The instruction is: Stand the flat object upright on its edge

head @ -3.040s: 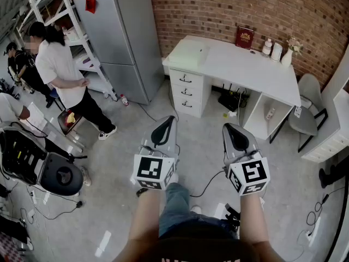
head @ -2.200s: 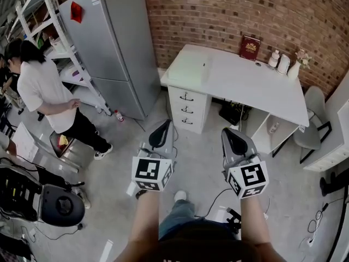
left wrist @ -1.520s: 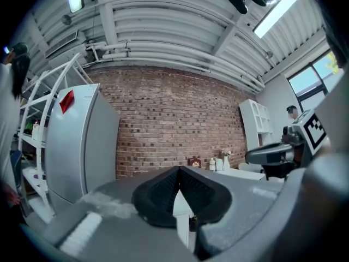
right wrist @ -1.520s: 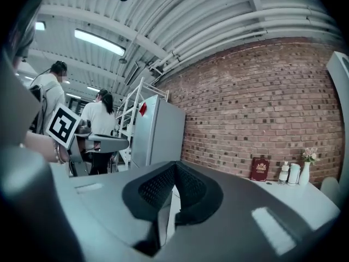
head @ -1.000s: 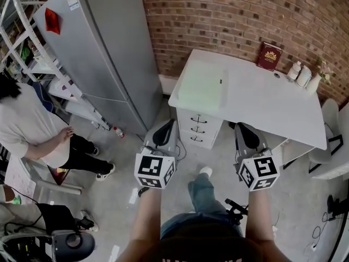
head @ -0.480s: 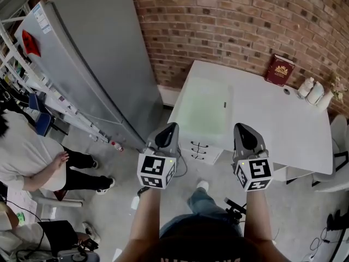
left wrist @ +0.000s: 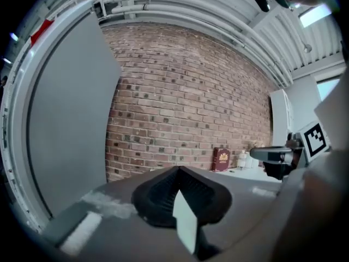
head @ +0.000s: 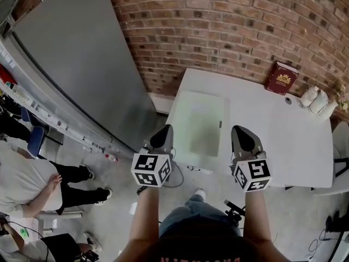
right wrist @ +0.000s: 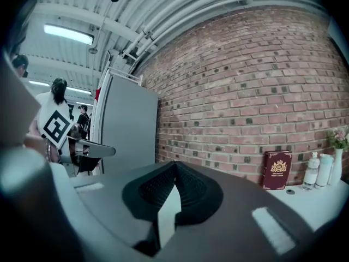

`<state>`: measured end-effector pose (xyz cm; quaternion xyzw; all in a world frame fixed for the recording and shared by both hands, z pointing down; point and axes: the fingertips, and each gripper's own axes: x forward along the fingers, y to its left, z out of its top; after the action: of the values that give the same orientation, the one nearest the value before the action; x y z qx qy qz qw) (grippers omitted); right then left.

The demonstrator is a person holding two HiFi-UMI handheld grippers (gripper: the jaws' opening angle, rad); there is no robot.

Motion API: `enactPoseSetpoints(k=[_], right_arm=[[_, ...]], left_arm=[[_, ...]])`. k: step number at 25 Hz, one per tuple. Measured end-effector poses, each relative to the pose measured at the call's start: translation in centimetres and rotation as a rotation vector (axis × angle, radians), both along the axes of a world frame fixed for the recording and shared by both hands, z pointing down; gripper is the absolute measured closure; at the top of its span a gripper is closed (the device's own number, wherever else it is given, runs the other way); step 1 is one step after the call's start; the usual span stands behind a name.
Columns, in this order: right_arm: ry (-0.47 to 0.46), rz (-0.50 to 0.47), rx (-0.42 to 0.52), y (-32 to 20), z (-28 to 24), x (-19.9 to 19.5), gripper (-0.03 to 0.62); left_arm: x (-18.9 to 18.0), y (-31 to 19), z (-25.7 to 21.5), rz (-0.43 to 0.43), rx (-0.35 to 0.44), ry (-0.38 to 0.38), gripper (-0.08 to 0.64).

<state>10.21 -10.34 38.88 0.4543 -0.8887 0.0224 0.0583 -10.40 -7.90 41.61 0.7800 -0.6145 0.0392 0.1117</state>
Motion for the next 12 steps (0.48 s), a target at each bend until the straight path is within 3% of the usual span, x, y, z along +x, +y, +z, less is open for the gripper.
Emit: enactPoseSetpoints(k=[4,6,7,8,9,12], right_arm=[[-0.031,0.004,-0.053,-2.5,0.9,0.3,0.591],[-0.065,-0.006,-0.095,-3.4,1.3,0.2,0.526],[-0.082,-0.011,-0.121,-3.8,1.6,0.1,0.487],[-0.097,-0.013,-0.146,-4.2,2.0,0.0,0.446],[-0.11,-0.01,-0.17,-4.6,2.5,0.0,0.417],[-0.127,0.002,-0.228,-5.6,3.9,-0.2,0.372]], left_arm=[[-0.5,-2.5,1.0,-0.02,-0.031,0.021,0.563],[-1.0,-3.5,1.3,-0.03,-0.042,0.041,0.563],[-1.2,-3.9,1.5,-0.024,-0.052,0.046,0.528],[-1.2,-4.4,1.8,-0.014,-0.064,0.044,0.418],[-1.3,-4.9,2.1,-0.004,-0.074,0.037,0.366],[-1.5,-6.0,2.7,0.026,-0.092,0.025,0.354]])
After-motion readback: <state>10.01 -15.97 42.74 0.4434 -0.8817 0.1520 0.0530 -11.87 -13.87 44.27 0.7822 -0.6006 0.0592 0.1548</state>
